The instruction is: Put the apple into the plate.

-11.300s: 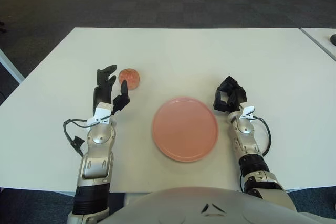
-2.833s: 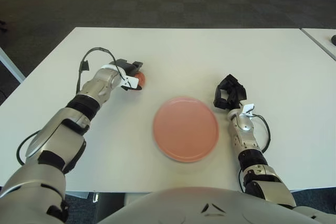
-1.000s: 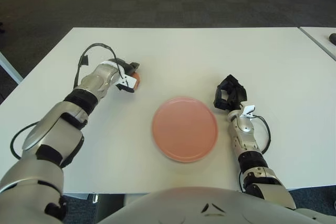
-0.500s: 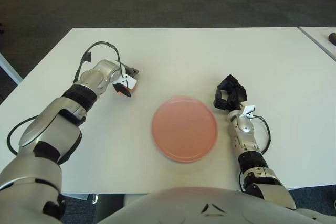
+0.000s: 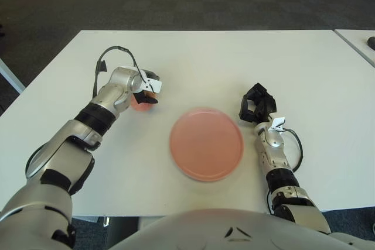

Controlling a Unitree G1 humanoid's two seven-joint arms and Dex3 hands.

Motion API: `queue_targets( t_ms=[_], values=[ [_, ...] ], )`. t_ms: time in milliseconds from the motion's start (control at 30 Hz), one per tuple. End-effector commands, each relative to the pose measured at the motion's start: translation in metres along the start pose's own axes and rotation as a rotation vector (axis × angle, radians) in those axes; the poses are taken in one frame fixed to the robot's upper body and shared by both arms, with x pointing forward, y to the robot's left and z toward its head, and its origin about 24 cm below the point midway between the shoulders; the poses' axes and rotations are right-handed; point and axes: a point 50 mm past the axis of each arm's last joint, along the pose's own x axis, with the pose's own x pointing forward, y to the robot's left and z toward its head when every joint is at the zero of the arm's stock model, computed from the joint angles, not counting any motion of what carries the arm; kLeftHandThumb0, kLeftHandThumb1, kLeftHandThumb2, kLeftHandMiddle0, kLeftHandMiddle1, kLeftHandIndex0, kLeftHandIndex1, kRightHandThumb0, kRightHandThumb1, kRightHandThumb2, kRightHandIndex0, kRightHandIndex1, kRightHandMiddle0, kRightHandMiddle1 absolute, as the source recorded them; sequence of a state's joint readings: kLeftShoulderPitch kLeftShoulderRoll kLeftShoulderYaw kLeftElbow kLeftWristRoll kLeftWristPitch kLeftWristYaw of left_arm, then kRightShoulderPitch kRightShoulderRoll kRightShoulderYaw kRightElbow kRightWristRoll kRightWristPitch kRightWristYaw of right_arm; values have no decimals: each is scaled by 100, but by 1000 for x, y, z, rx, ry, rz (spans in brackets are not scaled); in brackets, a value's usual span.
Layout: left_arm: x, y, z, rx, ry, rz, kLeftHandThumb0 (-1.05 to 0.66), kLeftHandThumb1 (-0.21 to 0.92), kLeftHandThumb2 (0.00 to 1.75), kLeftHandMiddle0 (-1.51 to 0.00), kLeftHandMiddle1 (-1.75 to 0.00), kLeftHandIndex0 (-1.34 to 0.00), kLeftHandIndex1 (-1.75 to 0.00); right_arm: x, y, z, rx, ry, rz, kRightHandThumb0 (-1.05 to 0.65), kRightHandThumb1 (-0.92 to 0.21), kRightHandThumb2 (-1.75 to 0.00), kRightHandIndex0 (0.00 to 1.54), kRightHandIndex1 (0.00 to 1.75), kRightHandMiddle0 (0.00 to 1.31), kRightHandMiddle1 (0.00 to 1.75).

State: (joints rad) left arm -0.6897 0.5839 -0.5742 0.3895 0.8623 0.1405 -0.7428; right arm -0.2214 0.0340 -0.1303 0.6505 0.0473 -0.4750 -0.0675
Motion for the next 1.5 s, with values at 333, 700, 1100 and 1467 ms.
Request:
queue_targets(
  t_ms=[333, 700, 1100, 1467],
  values=[
    [26, -37, -26, 49, 13, -123, -89, 85, 34, -104, -174, -23, -162, -14, -7, -23, 0, 135, -40, -50, -24, -140, 121, 175, 67, 175],
    [31, -41, -29, 106, 16, -102, -105, 92, 21, -113, -175, -54, -174, -13, -8, -23, -2, 135, -44, -49, -25, -139, 120, 175, 66, 175],
    [34, -40, -34, 125, 51, -152, -103, 92, 21, -117, -175, -78, -175, -13, -8, -23, -7, 134, -40, -50, -24, -140, 120, 175, 66, 175],
    [38, -43, -35, 76, 88, -152, -105, 92, 28, -122, -175, -93, -175, -13, -7, -23, -9, 140, -39, -49, -25, -139, 120, 175, 66, 175]
  ],
)
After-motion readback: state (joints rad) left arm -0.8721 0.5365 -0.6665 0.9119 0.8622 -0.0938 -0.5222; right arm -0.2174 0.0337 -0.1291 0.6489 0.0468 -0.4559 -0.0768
